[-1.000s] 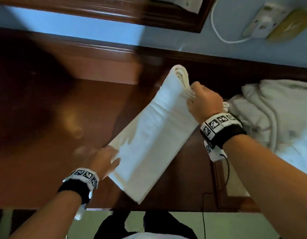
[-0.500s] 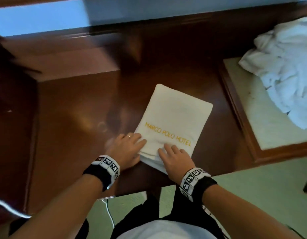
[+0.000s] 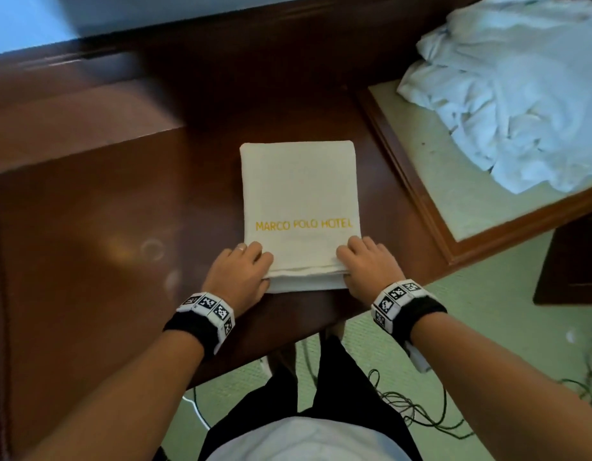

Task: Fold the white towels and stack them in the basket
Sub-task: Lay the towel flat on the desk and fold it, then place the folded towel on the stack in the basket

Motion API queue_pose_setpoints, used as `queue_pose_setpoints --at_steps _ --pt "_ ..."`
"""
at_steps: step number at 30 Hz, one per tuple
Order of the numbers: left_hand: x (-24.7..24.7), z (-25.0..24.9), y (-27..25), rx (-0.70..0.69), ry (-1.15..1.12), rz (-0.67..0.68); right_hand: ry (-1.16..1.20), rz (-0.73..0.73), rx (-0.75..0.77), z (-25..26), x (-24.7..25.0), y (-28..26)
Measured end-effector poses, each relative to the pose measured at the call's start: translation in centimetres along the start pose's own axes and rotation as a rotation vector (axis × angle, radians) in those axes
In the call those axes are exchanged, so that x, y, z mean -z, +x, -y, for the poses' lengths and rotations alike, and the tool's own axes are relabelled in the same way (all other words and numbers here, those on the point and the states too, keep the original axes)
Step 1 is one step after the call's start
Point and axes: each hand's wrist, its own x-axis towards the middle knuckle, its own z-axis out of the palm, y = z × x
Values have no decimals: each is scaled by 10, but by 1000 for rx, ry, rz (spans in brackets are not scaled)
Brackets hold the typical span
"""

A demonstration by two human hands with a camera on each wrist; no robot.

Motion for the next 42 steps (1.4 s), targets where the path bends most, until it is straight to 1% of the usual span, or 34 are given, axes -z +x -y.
queue_pose_setpoints --at_steps 2,3,6,8,10,12,14,16,17,18,19,22,23,24,25,26,28,29,30,32,33,34,35,37,39,40,42 --pt "-12 -1 -12 -15 1 54 4 57 30 0 -14 -12" --pt "-15 -2 -14 -9 -3 47 13 55 29 -1 -17 -14" --pt "-14 -5 -12 17 -41 -62 68 -52 -1 -5 -15 -11" --pt "-17 -8 -18 0 -75 -99 66 -97 29 -8 -17 -15" --pt "-25 -10 -26 -35 -89 -40 49 -54 84 -10 -24 -24" --pt "-30 -12 -32 -20 -102 47 47 19 88 -14 -30 -33" --pt "-31 -13 -28 -17 -81 43 41 27 83 -16 -30 -32" --pt "-33 -16 -24 -46 -62 7 16 -1 116 -16 -30 -28" --pt "-35 -18 -24 -45 -66 11 2 -24 130 -15 -30 -28" --pt "-38 -20 -26 -35 -68 32 -7 -44 142 -14 -32 -29" --pt "-40 -21 -27 -25 -71 84 -11 -46 156 -11 -33 -31" --pt "-32 -20 -22 -43 -108 337 -9 28 234 -10 -36 -44" --pt "-27 -16 -16 -36 -115 385 -8 53 248 -12 -33 -46" --pt "-22 -11 -8 -6 -112 403 -2 55 252 -15 -29 -45" --pt "-16 -7 -1 33 -125 358 17 24 240 -16 -24 -41" --pt "-10 -4 7 75 -158 247 45 -36 217 -17 -20 -35" --pt "-7 -3 21 104 -180 -68 98 -160 152 -13 -14 -16" --pt "-11 -4 26 100 -155 -138 109 -183 122 -9 -13 -5" --pt "-16 -8 30 94 -123 -127 102 -162 99 -3 -14 5" --pt "-28 -15 31 98 -84 52 65 -22 60 5 -23 17" --pt "-34 -15 28 129 -79 140 61 49 35 6 -29 18" --pt "-39 -13 22 170 -87 209 64 103 7 3 -35 16" --pt "-44 -8 15 206 -105 248 70 134 -16 -1 -41 11" --pt "-47 2 6 232 -113 264 80 145 -30 -10 -48 5" --pt "-39 10 6 241 -84 251 92 130 -8 -15 -43 4" --pt "-35 16 10 265 -73 235 96 92 3 -18 -38 8" --pt "-27 32 26 294 -64 186 98 -41 10 -30 -29 26"
